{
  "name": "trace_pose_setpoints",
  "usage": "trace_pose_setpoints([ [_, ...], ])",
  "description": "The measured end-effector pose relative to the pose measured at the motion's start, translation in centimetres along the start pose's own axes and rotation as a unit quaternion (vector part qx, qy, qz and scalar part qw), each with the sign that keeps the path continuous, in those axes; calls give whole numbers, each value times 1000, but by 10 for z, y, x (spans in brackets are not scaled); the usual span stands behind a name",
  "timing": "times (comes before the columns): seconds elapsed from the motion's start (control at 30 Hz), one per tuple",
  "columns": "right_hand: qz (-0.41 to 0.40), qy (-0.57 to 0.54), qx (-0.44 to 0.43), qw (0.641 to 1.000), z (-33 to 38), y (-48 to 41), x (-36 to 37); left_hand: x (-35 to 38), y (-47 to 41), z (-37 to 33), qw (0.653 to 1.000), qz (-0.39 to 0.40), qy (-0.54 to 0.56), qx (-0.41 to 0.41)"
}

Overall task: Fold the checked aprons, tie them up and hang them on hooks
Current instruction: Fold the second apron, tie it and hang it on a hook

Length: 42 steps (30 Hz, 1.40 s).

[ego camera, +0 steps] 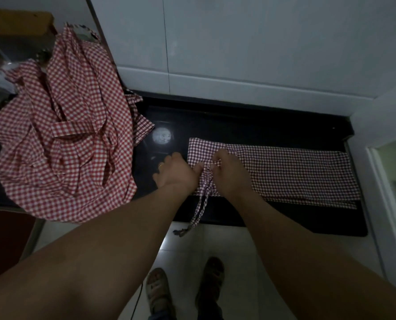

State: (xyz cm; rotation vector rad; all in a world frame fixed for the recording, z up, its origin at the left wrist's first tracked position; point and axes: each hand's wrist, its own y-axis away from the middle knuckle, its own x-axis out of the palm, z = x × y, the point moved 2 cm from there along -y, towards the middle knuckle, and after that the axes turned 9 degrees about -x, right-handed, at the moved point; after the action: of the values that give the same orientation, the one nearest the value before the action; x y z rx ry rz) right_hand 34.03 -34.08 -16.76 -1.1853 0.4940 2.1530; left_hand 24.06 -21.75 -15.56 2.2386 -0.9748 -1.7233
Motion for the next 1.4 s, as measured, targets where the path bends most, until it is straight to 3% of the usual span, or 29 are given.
trace_pose_setpoints([
  [0.13, -18, -72, 23, 997, -3, 3, -11, -3, 2, 0, 999, 33, -2, 18],
  [0.23, 23, -187, 94, 978, 17, -5, -20, -12, 8, -3, 967, 100, 231, 43],
  [0.27, 38, -259, 122, 957, 23, -7, -20, -16, 12, -6, 953, 104, 277, 62],
  [0.33, 82, -425, 194, 880, 31, -12, -23, -25, 22, -14, 939, 125, 303, 109],
  [0.4, 125, -518, 226, 815, 26, -12, -31, -29, 29, -23, 912, 179, 345, 132],
  [0.5, 125, -509, 251, 814, 9, -10, -43, -25, 20, -28, 911, 141, 363, 133],
  [0.6, 80, -521, 301, 795, -12, -9, -52, -2, 9, -26, 920, 196, 298, 164],
  [0.67, 55, -509, 298, 806, -23, -8, -58, 14, 7, -23, 944, 167, 206, 197],
  [0.8, 3, -348, 219, 911, -48, -3, -61, 26, 14, -36, 982, 69, 78, 157],
  [0.93, -32, -273, 198, 941, -59, -4, -65, 28, 19, -54, 992, 63, 14, 110],
  [1.03, -40, -232, 218, 947, -68, -9, -67, 31, 17, -56, 993, 71, 34, 88],
  [1.17, -16, -226, 213, 950, -85, -12, -68, 24, 6, -68, 980, 108, 144, 89],
  [1.33, -15, -220, 189, 957, -88, -12, -70, 33, -3, -95, 947, 230, 210, 83],
  [1.4, -7, -223, 192, 956, -93, -13, -69, 42, -1, -105, 944, 228, 219, 89],
])
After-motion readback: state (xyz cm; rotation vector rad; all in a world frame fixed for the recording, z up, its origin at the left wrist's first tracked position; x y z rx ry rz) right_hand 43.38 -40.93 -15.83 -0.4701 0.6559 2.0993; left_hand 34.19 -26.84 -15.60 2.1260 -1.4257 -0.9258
